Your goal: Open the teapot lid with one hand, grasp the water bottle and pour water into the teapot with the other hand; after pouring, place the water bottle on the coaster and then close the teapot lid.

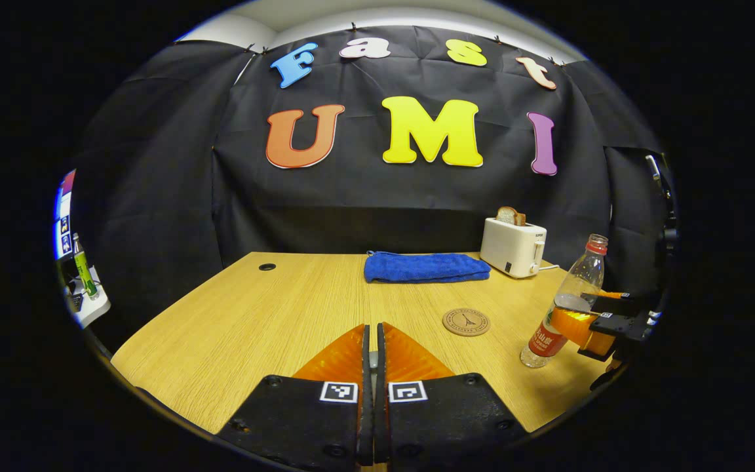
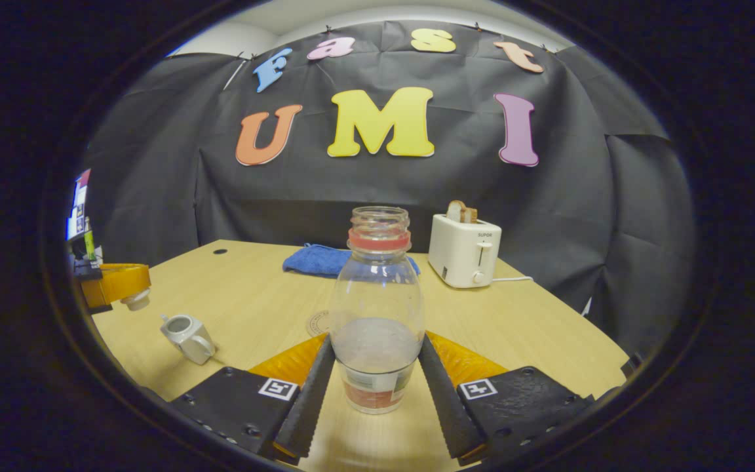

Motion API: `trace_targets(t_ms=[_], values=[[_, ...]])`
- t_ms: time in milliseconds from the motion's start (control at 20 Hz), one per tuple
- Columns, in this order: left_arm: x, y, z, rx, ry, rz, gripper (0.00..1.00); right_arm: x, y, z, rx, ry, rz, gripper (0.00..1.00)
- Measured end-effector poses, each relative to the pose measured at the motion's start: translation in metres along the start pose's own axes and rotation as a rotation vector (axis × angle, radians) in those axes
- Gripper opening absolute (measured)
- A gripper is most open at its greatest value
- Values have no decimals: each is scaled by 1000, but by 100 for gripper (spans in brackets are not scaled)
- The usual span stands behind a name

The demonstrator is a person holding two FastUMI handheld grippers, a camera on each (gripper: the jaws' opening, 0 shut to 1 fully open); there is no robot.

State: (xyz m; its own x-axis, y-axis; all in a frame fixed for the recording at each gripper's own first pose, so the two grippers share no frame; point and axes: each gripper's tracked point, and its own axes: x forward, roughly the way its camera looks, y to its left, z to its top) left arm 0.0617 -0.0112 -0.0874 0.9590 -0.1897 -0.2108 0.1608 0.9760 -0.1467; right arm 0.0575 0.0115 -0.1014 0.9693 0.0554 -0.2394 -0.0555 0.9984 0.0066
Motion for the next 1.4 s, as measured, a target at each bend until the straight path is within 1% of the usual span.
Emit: trace_targets(t_ms=[100, 200, 300, 400, 500, 600, 700, 800, 950, 1050, 1250, 1400], values=[[-3, 6, 3, 8, -8, 8, 4, -4, 2, 3, -12, -10, -9, 74], [-6, 7, 6, -6, -7, -15, 3, -8, 6, -1, -33, -10, -27, 74], [-10, 11, 10, -11, -5, -31, 3, -9, 9, -2, -85, -6, -45, 73], [-14, 24, 12, -9, -5, -16, 3, -7, 6, 2, -146, -3, -95, 73], [-19, 31, 19, -17, -9, -21, 3, -7, 11, 8, -209, -13, -119, 74], [-27, 43, 28, -22, -26, -9, 4, -5, 17, 12, -270, -8, -145, 73], [-33, 56, 36, -26, -41, 9, 3, -4, 29, 12, -326, 4, -149, 73], [-41, 63, 44, -30, -67, 2, 3, -5, 38, 12, -384, 10, -153, 73], [-53, 75, 60, -52, -110, -2, 3, -7, 53, 14, -497, -2, -174, 73], [-58, 82, 63, -47, -123, 4, 3, -7, 65, 15, -589, -17, -195, 73], [-64, 106, 68, -49, -137, 57, 3, -2, 93, 14, -758, -45, -193, 74], [-66, 114, 70, -55, -146, 68, 3, 3, 106, 10, -914, -71, -230, 74]])
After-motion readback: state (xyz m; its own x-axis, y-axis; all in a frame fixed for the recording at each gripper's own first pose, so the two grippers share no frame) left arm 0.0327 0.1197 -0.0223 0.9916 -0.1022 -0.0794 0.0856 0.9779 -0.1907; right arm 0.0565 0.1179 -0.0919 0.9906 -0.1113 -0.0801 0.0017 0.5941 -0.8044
